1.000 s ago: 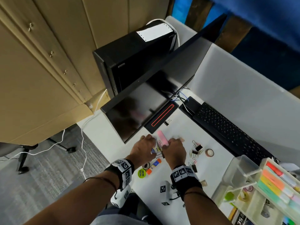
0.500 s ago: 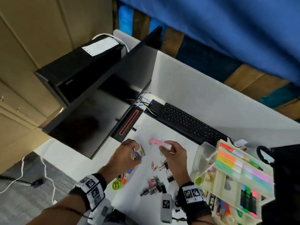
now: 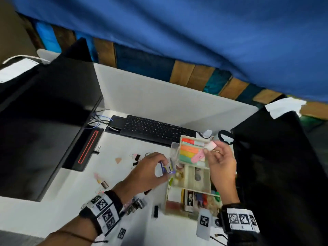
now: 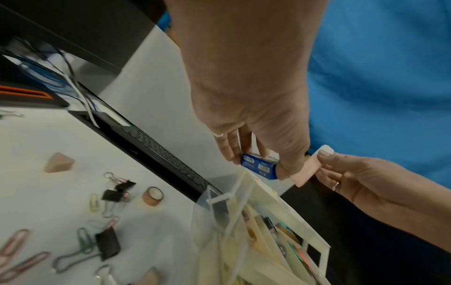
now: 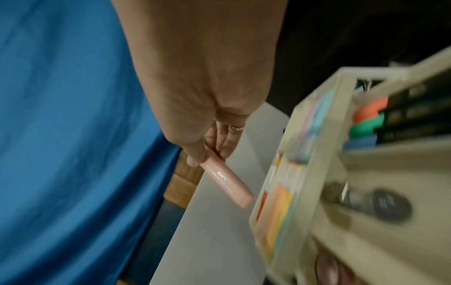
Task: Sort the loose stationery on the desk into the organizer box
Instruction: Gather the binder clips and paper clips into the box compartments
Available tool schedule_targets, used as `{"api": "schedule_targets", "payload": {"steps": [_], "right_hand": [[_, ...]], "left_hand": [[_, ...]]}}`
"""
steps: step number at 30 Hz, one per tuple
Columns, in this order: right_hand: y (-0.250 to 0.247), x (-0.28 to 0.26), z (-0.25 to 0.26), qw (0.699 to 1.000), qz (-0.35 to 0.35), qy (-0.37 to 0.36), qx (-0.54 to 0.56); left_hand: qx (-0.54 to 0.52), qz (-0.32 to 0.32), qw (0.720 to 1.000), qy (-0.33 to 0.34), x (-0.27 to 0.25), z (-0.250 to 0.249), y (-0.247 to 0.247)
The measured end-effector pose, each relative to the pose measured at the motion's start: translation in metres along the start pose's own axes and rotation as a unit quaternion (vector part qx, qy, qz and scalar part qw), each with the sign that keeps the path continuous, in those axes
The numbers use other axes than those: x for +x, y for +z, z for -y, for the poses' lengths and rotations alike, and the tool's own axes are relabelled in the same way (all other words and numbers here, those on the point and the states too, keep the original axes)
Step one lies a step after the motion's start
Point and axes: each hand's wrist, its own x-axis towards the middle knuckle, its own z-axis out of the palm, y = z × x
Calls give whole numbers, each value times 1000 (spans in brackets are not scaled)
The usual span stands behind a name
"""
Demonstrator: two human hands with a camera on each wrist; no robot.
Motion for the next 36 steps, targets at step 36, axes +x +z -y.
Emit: {"api": "schedule_targets", "payload": {"steps": [36], "right_hand": [[-102,25,-114,898,74,-178,-395]], "left_hand": [[143,155,977,9,17,-43,138]]}}
